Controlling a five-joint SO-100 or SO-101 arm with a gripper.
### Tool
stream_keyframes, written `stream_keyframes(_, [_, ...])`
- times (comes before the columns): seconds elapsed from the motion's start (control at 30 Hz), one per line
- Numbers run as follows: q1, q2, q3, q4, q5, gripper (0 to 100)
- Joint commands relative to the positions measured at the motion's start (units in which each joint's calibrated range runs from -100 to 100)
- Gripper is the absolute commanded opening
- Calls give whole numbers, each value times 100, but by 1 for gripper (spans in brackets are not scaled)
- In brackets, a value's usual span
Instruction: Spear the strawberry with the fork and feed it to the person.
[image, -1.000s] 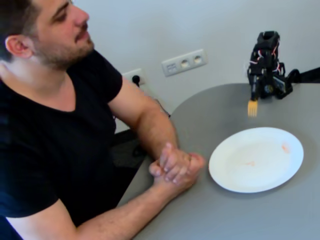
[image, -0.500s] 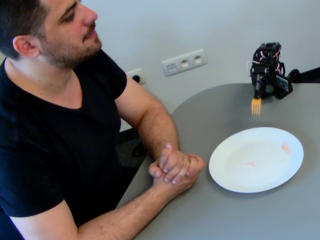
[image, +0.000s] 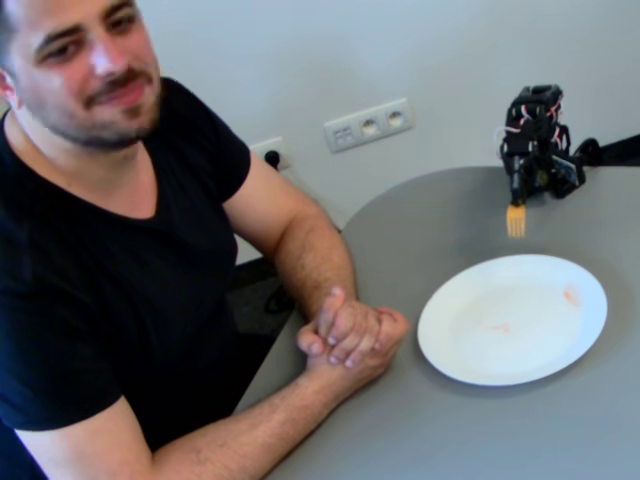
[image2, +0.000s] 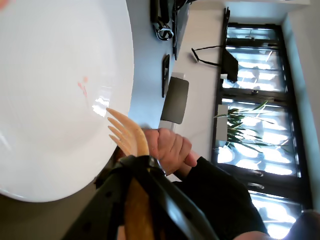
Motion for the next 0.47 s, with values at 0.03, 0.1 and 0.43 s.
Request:
stream_keyframes(0.03, [42, -67, -26, 63, -142, 1])
stream_keyframes(0.1, [4, -67, -26, 220, -142, 1])
stream_keyframes(0.43, [4, -67, -26, 185, -95, 1])
